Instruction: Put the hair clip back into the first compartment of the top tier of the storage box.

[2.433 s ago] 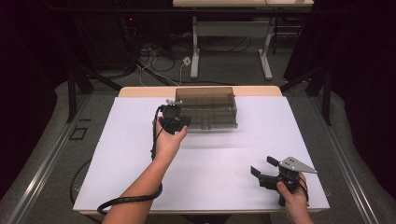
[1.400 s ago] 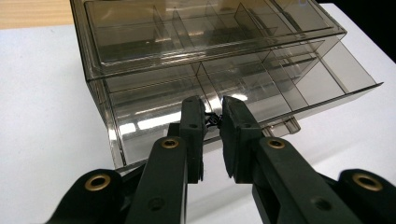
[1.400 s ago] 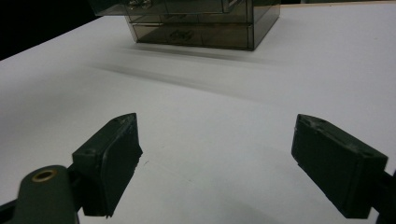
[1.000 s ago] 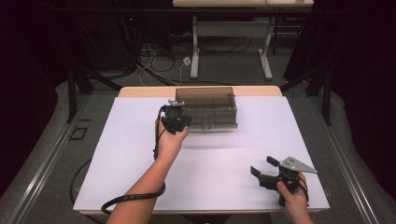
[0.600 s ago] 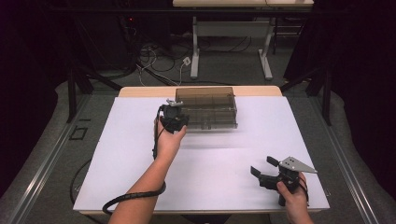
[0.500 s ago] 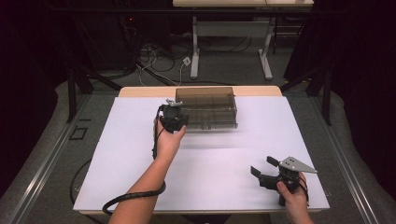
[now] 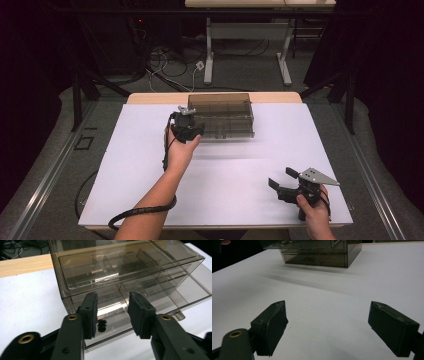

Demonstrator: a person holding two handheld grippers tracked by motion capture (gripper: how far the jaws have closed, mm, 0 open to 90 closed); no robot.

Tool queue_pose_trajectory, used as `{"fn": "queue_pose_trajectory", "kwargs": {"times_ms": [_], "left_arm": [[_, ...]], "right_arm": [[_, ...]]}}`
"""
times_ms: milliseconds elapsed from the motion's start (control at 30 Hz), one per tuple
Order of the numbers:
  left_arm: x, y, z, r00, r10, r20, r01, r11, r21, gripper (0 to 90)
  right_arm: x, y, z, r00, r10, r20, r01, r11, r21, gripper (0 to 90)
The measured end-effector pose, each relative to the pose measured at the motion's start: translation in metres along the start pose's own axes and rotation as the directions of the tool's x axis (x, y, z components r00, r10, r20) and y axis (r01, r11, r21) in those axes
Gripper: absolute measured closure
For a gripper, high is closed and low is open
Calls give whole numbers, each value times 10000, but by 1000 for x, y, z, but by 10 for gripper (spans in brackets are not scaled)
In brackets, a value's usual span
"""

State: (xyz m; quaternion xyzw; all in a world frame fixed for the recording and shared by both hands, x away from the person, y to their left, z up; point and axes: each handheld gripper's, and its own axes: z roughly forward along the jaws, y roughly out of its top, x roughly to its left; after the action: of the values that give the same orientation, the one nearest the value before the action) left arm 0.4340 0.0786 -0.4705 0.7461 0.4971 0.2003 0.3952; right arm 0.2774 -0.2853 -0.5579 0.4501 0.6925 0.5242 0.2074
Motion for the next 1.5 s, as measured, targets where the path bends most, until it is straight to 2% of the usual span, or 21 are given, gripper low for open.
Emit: {"fn": "queue_pose_trajectory", "kwargs": {"times_ms": [267, 533, 833, 1067, 1133, 1233, 1400, 1500], "left_arm": [[-5, 3, -2, 9999, 140, 24, -139, 9993, -344, 467], [-8, 6, -6, 9990, 449, -8, -449, 9979, -473, 430], [-10, 6, -7, 9990, 428, 125, -416, 9959, -801, 391], [-12, 7, -9, 9978, 584, 323, -549, 9936, -985, 376], [-13, 7, -10, 9979, 594, 261, -565, 9933, -1005, 374], [-13, 7, -10, 9982, 478, 367, -435, 9931, -1089, 373], [-13, 7, -12, 9977, 304, 600, -245, 9951, -954, 371], [-14, 7, -12, 9974, 170, 700, -105, 9958, -912, 335]], "right_arm": [[0, 0, 0, 10000, 20, -3, -20, 10000, -20, 149], [0, 0, 0, 10000, -45, -12, 45, 10000, -74, 149], [0, 0, 1, 10000, 9, -35, -9, 10000, -35, 149], [0, 0, 2, 10000, -21, -64, 20, 10000, -63, 148], [0, 0, 2, 10000, -20, -58, 20, 10000, -62, 148], [0, 0, 2, 10000, -20, -50, 19, 10000, -70, 149], [0, 0, 2, 10000, -13, -70, 13, 10000, 15, 149], [0, 0, 2, 10000, -14, -61, 14, 10000, 21, 149]]}}
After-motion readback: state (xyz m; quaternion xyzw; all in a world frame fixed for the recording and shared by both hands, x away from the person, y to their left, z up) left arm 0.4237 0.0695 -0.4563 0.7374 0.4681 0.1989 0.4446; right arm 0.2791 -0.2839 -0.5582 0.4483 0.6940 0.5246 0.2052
